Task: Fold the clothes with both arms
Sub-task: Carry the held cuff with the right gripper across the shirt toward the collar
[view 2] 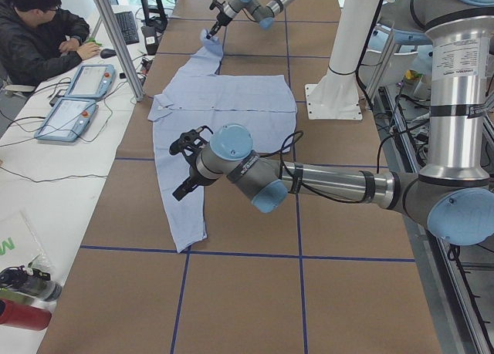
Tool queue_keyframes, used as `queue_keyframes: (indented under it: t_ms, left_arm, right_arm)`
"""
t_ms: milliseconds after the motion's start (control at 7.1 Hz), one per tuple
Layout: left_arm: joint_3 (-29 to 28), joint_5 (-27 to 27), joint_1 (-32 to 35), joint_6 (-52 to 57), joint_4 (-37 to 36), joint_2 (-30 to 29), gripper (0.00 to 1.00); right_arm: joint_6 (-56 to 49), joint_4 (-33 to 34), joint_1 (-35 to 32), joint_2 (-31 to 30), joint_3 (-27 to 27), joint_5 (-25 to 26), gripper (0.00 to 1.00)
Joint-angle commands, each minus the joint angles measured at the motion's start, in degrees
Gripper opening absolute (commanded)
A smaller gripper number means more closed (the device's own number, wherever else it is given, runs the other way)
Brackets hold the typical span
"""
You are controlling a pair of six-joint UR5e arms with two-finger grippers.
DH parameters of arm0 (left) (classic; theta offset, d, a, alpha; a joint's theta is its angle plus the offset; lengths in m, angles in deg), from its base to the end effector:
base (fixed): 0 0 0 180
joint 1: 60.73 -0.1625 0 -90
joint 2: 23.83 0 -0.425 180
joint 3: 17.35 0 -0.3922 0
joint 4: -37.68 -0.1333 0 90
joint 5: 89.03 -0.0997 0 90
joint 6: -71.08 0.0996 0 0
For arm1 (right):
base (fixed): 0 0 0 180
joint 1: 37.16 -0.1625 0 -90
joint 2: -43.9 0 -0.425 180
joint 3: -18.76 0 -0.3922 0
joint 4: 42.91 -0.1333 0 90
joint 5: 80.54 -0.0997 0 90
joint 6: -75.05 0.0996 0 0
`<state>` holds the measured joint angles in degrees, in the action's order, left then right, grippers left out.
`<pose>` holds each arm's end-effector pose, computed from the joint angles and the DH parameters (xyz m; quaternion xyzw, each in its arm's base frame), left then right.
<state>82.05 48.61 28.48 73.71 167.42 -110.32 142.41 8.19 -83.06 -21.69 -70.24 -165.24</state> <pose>-0.0531 -0.4826 0.5221 0.3607 0.3665 0.1817 0.8382 -0.3637 -0.5801 0.3515 0.3237 -0.4048 0.1958 0.8325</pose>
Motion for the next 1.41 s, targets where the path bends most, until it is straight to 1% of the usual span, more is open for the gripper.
queue_keyframes:
  t_ms: [0, 141, 282, 422, 563, 704, 845, 985, 1267]
  left_arm:
    - [0.0, 0.1, 0.0, 0.0, 0.0, 0.1, 1.0]
    - [-0.1, 0.0, 0.0, 0.0, 0.0, 0.1, 1.0]
    - [-0.1, 0.0, 0.1, -0.1, 0.0, 0.1, 1.0]
    - [-0.1, 0.0, 0.1, -0.1, 0.0, 0.1, 1.0]
    - [-0.2, 0.0, 0.1, -0.1, 0.0, 0.1, 1.0]
    - [-0.2, 0.0, 0.1, -0.1, 0.0, 0.2, 1.0]
    - [-0.2, 0.0, 0.1, -0.1, 0.0, 0.2, 1.0]
    - [-0.3, 0.0, 0.1, -0.1, 0.0, 0.2, 1.0]
    - [-0.4, 0.0, 0.1, 0.0, 0.0, 0.1, 1.0]
  right_arm:
    - [1.9, 6.1, 2.8, 10.2, 0.2, 3.9, 0.0]
    - [4.7, 7.5, 4.7, 13.9, 0.9, 6.5, 0.0]
    - [9.5, 13.1, 8.3, 17.1, 1.4, 13.4, 0.0]
    - [12.8, 19.3, 10.8, 21.9, 2.3, 16.6, 0.0]
    - [15.2, 25.7, 13.1, 28.9, 7.8, 17.7, 0.0]
    - [17.7, 26.8, 15.6, 36.1, 17.1, 22.6, 0.0]
    - [19.9, 26.9, 18.3, 37.4, 20.0, 26.7, 0.0]
    - [20.8, 27.0, 19.4, 39.1, 21.8, 27.1, 0.0]
    - [20.8, 26.9, 22.2, 40.6, 23.3, 27.2, 0.0]
